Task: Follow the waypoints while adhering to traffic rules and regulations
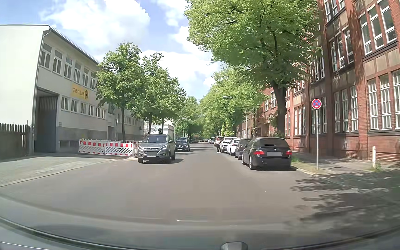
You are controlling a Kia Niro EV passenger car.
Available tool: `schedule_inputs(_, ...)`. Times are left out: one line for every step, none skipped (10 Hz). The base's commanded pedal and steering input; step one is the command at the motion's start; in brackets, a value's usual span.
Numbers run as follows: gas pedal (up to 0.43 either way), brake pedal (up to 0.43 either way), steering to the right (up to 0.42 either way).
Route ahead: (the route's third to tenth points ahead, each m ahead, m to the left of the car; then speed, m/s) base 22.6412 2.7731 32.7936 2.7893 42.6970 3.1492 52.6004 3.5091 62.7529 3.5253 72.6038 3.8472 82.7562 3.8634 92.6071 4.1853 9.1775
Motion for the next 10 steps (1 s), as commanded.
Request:
schedule_inputs(0.11,0.018,-0.028)
schedule_inputs(0.11,0.018,-0.014)
schedule_inputs(0.11,0.018,-0.006)
schedule_inputs(0.11,0.018,-0.005)
schedule_inputs(0.11,0.018,-0.004)
schedule_inputs(0.11,0.018,-0.003)
schedule_inputs(0.11,0.018,-0.003)
schedule_inputs(0.11,0.018,-0.004)
schedule_inputs(0.11,0.018,-0.004)
schedule_inputs(0.11,0.018,-0.007)
